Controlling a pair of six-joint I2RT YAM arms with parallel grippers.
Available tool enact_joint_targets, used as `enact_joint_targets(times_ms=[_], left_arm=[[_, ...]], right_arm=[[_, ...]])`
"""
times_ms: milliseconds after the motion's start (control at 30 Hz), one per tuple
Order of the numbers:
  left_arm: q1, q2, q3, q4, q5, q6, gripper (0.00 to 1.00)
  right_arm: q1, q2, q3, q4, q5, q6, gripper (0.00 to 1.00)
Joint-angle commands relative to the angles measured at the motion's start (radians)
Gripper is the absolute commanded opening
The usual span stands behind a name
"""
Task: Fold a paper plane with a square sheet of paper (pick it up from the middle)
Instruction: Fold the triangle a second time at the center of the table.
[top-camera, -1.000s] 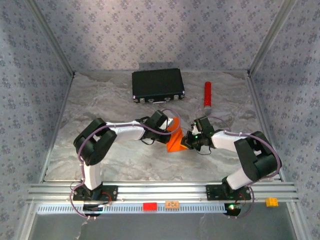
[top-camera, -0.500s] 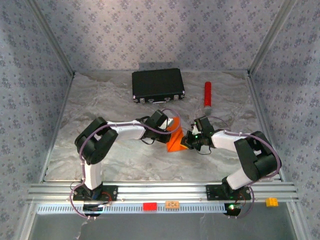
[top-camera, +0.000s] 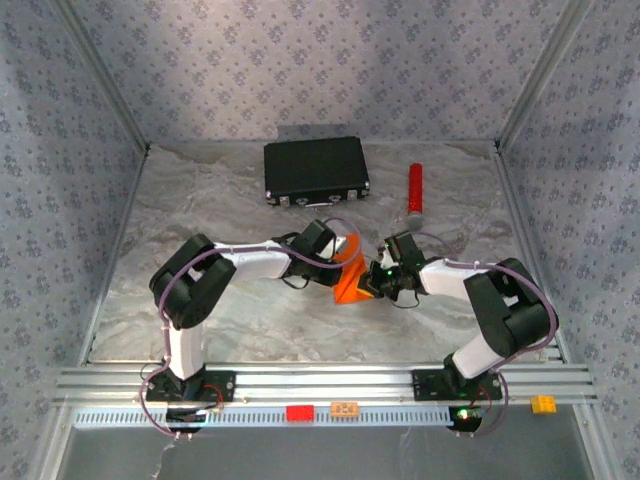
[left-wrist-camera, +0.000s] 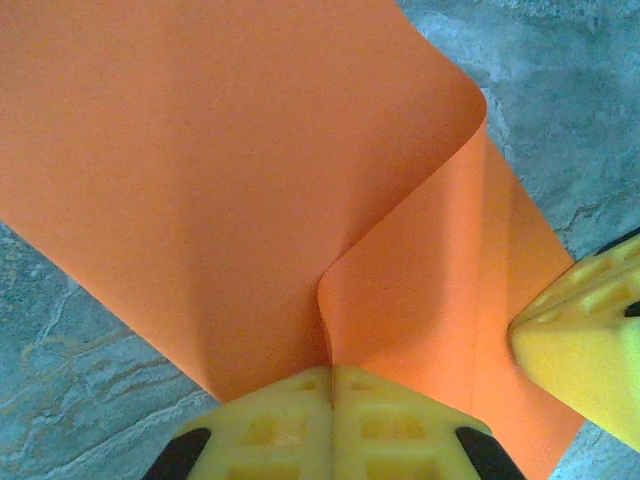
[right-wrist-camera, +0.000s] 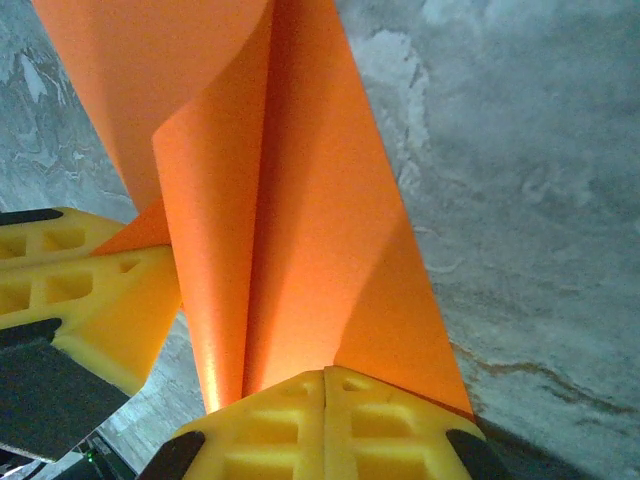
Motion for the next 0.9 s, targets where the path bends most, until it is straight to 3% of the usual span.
enact_joint_targets(times_ms=[0,867], left_arm=[[0.001,-0.036,0.001,-0.007,0.008,-0.004,0.03],[0.001,-0.051,-0.015,0.009,-0.019,-0.003,0.03]], right_arm=[[-0.002,0.015,-0.027,-0.052,0.045,0.004,0.06],[-0.008,0.018,-0.024,-0.055,0.043,-0.004,0.06]])
